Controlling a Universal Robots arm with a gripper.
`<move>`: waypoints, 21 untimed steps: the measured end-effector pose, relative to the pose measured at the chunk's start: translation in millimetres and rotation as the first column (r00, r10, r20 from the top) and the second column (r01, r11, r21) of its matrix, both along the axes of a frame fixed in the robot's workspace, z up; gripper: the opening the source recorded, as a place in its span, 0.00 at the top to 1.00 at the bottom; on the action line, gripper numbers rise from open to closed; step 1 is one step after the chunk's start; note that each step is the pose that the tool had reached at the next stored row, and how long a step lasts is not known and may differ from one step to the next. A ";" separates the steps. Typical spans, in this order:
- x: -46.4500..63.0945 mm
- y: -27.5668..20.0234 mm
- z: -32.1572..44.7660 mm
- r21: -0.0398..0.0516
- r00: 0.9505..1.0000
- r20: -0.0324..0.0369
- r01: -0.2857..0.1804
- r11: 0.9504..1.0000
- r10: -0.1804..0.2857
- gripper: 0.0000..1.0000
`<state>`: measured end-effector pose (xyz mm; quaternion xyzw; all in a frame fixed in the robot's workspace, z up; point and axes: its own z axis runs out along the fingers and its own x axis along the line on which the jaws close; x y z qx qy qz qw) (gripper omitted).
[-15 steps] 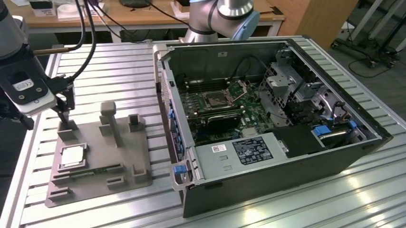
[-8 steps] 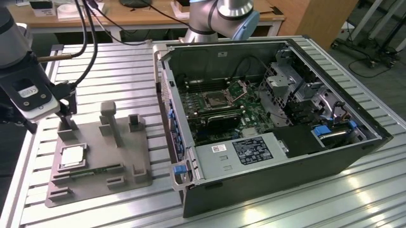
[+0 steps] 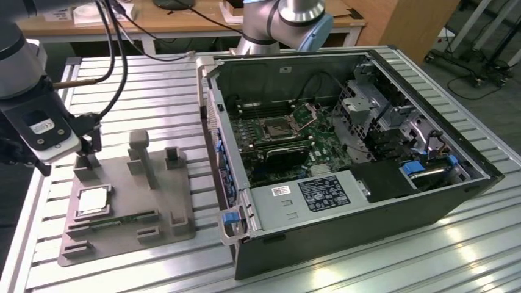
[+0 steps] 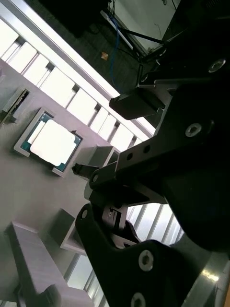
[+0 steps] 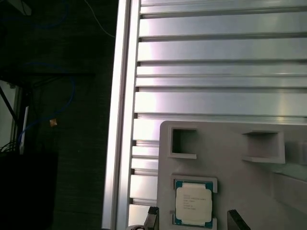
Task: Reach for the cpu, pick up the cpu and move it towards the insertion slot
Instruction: 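Pick up the cpu and move it towards the insertion slot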
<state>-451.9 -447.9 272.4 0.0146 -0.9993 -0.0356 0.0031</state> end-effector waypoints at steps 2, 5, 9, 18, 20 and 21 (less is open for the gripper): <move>0.0 0.0 -2.0 0.000 1.000 0.000 0.000 1.000 0.000 0.35; 0.0 0.0 -4.3 0.000 1.000 0.000 0.000 1.000 0.000 0.35; 0.0 0.0 -4.8 0.000 1.000 0.000 0.000 1.000 0.000 0.35; 0.0 0.0 -6.5 0.000 1.000 0.000 0.000 1.000 0.000 0.35; 0.0 0.0 -8.8 -0.001 1.000 -0.002 0.000 1.000 0.000 0.35; 0.0 0.0 -10.2 -0.001 1.000 -0.003 0.000 1.000 0.000 0.34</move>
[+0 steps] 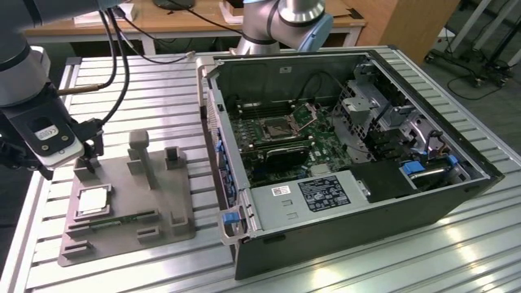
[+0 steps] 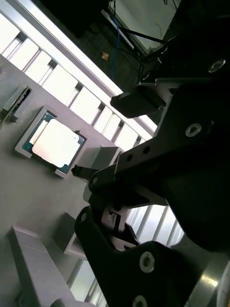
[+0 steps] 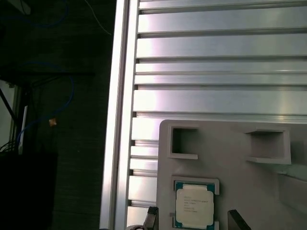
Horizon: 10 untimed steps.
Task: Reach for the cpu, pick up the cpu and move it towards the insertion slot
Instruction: 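Pick up the cpu and move it towards the insertion slot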
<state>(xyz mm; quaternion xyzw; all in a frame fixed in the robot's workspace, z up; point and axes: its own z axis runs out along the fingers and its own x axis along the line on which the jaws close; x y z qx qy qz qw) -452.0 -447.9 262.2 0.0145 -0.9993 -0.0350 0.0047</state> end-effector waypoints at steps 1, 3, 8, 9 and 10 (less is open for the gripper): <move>0.0 0.0 -1.7 0.000 1.000 -0.001 0.000 1.000 0.000 0.34; 0.0 -0.1 -5.3 0.000 1.000 -0.002 0.000 1.000 0.000 0.29; 0.2 -0.5 -14.1 0.000 1.000 -0.002 0.001 1.000 -0.001 0.22; 0.2 -0.7 -15.8 0.000 1.000 -0.002 0.001 1.000 -0.001 0.22; 0.2 -0.8 -17.8 0.000 1.000 -0.002 0.001 1.000 -0.001 0.22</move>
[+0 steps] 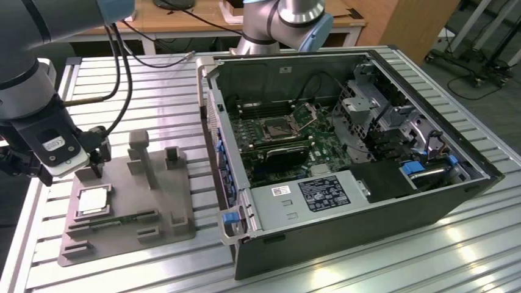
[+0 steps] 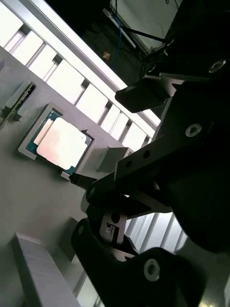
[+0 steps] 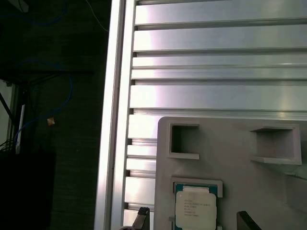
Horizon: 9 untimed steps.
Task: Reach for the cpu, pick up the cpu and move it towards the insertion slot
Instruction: 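Pick up the cpu and move it towards the insertion slot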
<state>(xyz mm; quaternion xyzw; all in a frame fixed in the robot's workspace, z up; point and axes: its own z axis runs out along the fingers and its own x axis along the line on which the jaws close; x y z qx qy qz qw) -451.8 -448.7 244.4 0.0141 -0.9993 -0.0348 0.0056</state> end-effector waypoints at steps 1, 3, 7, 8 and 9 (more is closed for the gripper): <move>0.0 -0.1 -1.7 0.000 1.000 0.000 0.000 1.000 0.000 0.22; 0.0 -0.4 -5.5 0.000 1.000 0.000 0.000 1.000 0.000 0.22; 0.0 -1.3 -11.3 0.000 1.000 0.001 0.001 1.000 -0.001 0.22; 0.1 -1.4 -12.2 0.000 1.000 0.001 0.001 1.000 -0.001 0.22; 0.7 -1.5 -12.9 0.000 1.000 0.001 0.002 1.000 -0.002 0.22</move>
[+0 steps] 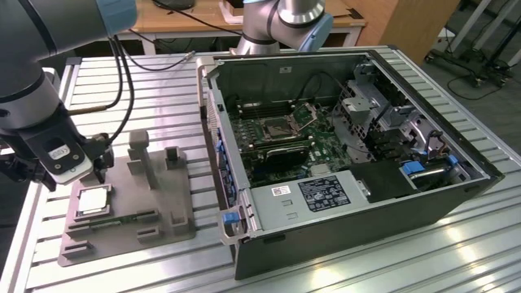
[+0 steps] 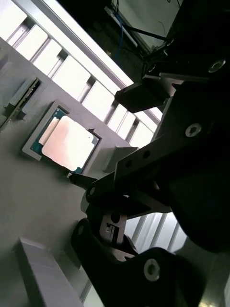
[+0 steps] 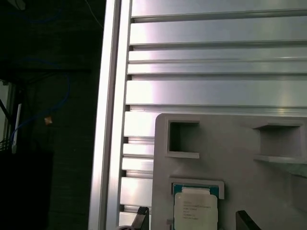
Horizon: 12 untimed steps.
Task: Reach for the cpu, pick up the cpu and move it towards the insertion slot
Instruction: 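Pick up the cpu and move it towards the insertion slot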
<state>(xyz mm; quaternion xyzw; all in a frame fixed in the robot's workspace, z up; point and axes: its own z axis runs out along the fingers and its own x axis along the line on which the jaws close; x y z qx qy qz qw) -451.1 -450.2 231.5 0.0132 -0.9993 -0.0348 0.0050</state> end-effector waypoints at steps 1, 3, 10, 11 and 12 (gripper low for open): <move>0.6 0.0 -0.8 0.000 1.000 0.000 0.002 1.000 -0.002 0.22; 1.4 0.0 -3.7 0.000 1.000 0.000 0.007 1.000 -0.007 0.22; 1.6 -4.0 -16.3 0.000 1.000 0.000 0.009 1.000 -0.009 0.22; 1.6 -4.9 -18.0 0.000 1.000 0.000 0.009 1.000 -0.009 0.22; 1.6 -5.9 -19.6 0.000 1.000 0.000 0.009 1.000 -0.009 0.22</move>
